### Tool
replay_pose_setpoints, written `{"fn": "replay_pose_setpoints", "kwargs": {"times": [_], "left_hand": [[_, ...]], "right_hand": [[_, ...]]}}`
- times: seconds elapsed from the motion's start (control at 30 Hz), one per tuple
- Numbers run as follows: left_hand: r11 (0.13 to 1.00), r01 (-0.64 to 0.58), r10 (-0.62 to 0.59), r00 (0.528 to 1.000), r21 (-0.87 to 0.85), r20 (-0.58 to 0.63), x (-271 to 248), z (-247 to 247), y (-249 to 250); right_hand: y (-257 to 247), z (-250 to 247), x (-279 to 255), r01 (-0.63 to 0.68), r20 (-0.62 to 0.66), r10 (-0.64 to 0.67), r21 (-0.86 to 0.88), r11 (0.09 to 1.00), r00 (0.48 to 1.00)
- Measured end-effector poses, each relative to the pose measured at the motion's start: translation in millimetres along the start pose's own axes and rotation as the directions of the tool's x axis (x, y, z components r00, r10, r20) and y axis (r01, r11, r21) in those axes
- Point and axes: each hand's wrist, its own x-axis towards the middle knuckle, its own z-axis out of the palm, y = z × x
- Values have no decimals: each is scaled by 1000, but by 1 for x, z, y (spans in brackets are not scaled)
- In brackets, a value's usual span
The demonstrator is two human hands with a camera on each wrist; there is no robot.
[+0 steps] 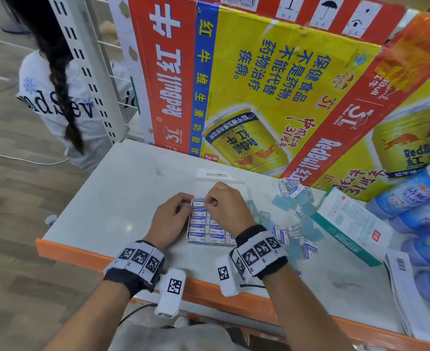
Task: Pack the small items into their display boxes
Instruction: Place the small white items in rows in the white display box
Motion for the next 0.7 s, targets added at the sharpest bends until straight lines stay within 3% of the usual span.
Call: {"fn": "replay_pose_setpoints", "kwargs": {"times": [0.2,0.3,0.43,0.57,0.7], "left_hand": [[1000,-6,6,1000,-1,4,1,-1,0],[1000,6,-6,1000,-24,5,0,-1,-1],[999,9,-9,1000,-32,7,0,0,-2],[1000,0,0,1000,-13,10,0,0,-1],[1000,8,-8,1000,-25,4,0,0,1]], "right_hand": [[2,-13,-9,13,-20,-11,106,994,1000],[18,-30,-19,-48,-122,67,149,988,990],[56,-59,-38,-194,-184,205,76,978,961],[81,-70,-63,-332,-135,329,2,943,935],[90,-71,-81,-387,-2,389,-92,917,921]]}}
